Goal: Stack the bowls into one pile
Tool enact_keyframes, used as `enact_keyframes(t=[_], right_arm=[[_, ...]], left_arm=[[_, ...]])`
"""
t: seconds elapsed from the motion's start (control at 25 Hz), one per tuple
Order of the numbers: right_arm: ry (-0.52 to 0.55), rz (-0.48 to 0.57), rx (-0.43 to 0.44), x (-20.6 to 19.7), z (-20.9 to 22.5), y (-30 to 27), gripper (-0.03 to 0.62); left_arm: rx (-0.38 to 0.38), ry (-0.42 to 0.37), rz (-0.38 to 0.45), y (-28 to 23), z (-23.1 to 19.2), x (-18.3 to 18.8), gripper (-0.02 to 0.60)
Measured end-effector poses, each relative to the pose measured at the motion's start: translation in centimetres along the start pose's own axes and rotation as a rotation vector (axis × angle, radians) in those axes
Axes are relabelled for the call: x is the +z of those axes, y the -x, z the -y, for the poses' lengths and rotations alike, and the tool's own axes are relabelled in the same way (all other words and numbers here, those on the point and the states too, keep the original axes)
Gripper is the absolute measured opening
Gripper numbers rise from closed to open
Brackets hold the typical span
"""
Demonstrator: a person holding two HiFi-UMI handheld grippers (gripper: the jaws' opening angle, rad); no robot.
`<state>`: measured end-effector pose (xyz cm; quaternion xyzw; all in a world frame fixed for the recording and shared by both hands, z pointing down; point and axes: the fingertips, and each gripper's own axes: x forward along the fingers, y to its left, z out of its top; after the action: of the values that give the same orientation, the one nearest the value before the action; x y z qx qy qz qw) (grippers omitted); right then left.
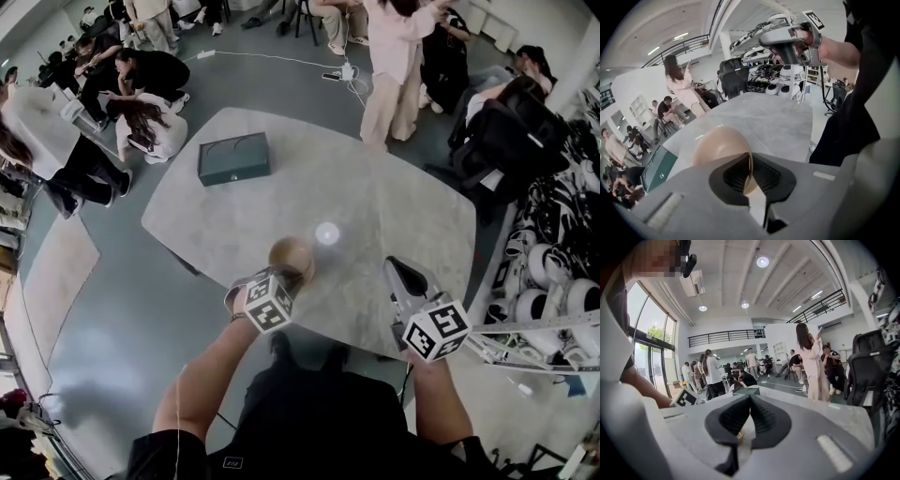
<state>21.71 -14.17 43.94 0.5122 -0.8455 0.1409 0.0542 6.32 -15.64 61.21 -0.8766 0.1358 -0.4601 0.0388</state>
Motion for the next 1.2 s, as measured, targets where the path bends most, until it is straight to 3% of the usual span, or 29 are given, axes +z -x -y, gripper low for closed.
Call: enact_keyframes(t=[0.6, 0.8, 0.96, 1.2], right_arm=[[-0.026, -0.027, -0.048, -1.0, 0.1, 0.3, 0.005], [-0.030, -0.029, -0.050, -1.4, 0.0, 0.3, 0.005], [-0.032, -0.026, -0.051, -1.4, 0.1, 0.5, 0.005], [-0.027, -0.026, -0.043, -1.1, -0.1, 0.2, 0.005]], left_arm=[[-0.112, -0.079, -0.120, -3.9, 1.4, -3.7, 0.028], [-0.130, -0.075, -0.114, -4.0, 1.6, -3.5, 0.045], [-0.146, -0.072, -0.094, -3.8, 1.9, -2.7, 0.112], [-0.124, -0.036, -0.046, -2.8, 0.8, -1.6, 0.121]])
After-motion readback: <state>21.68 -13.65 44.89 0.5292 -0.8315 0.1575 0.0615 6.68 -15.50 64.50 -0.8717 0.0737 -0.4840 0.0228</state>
